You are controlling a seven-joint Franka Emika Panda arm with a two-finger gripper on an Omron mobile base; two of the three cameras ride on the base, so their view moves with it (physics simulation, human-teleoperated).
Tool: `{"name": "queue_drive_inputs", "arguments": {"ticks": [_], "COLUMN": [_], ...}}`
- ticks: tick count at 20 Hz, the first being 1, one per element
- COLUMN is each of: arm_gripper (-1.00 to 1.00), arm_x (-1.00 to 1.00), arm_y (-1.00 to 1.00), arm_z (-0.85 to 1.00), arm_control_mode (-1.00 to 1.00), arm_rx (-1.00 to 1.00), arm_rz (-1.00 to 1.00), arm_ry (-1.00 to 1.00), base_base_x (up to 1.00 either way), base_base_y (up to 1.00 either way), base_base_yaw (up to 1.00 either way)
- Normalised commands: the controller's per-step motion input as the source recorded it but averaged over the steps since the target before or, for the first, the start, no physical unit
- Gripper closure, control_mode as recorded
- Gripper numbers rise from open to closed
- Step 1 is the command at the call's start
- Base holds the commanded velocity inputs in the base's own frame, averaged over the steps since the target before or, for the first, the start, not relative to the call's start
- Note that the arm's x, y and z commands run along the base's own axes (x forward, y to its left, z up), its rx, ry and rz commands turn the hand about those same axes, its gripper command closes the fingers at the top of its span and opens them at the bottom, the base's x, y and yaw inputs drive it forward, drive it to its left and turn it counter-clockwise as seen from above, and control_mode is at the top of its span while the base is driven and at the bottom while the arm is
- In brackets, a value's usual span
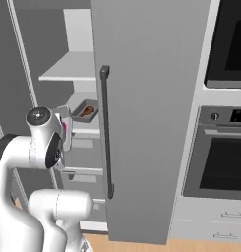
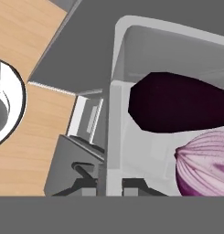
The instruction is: Take the meat container that has the chicken drumstick and place it on the second highest rack of the freezer. Then take the vegetable container that has the eggplant and onion and place it on the highest rack of the freezer.
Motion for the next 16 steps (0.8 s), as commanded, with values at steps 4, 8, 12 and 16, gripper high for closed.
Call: {"name": "queue_drive_inputs", "arguments": {"ticks": [4, 8, 12, 16], "arm_gripper": [1.0, 1.0, 1.0, 1.0], "arm_x": [0.0, 0.0, 0.0, 0.0], "arm_y": [0.0, 0.0, 0.0, 0.0], "arm_z": [0.0, 0.0, 0.0, 0.0], "arm_control_mode": [1.0, 1.0, 1.0, 1.0], "arm_rx": [0.0, 0.0, 0.0, 0.0], "arm_rz": [0.0, 0.0, 0.0, 0.0], "arm_ry": [0.0, 0.0, 0.0, 0.0], "base_base_x": [0.25, 0.39, 0.37, 0.11], "base_base_y": [0.18, 0.0, -0.07, -0.18], "base_base_yaw": [0.0, 0.0, 0.0, 0.0]}}
